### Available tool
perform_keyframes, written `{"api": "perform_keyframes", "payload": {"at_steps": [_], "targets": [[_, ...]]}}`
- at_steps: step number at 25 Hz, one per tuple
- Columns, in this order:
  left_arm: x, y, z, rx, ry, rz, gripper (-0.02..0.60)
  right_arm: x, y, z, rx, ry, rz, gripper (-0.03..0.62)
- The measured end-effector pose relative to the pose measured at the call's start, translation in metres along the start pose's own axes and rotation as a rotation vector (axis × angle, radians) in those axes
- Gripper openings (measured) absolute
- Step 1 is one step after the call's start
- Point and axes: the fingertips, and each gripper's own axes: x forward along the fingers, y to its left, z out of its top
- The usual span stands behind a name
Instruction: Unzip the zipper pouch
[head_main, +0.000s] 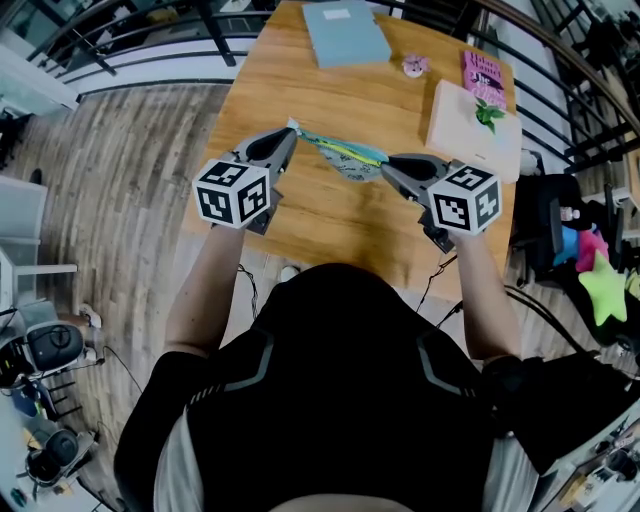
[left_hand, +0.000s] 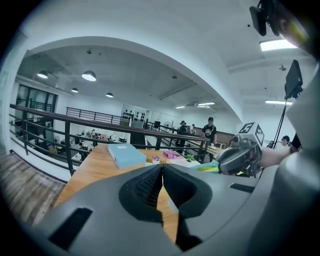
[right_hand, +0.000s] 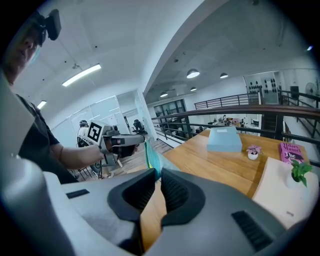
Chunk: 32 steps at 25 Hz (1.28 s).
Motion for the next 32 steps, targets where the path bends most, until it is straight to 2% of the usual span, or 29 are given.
{"api": "perform_keyframes", "payload": {"at_steps": [6, 14, 19, 22, 25, 32], "targets": [[0.010, -0.003, -0.017, 0.014, 0.049, 0.018, 0.032, 0.003, -0.014, -0.010, 0.003, 0.008, -0.021, 0.046], [0.042, -0.013, -0.052, 0.029, 0.136, 0.011, 0.032, 0.011, -0.053, -0.050, 0.063, 0.047, -0.057, 0.048], [0.067, -0.006, -0.072, 0.044, 0.195, 0.061, 0.032, 0.028, -0.076, -0.072, 0.058, 0.057, -0.086, 0.048], [0.077, -0.005, -0.095, 0.059, 0.258, 0.082, 0.032, 0.039, -0.084, -0.096, 0.102, 0.079, -0.089, 0.048], [0.082, -0.006, -0.125, 0.029, 0.314, 0.074, 0.032, 0.047, -0.087, -0.128, 0.164, 0.110, -0.061, 0.048], [0.084, -0.006, -0.197, 0.025, 0.464, 0.063, 0.032, 0.064, -0.087, -0.184, 0.237, 0.207, -0.039, 0.049]]}}
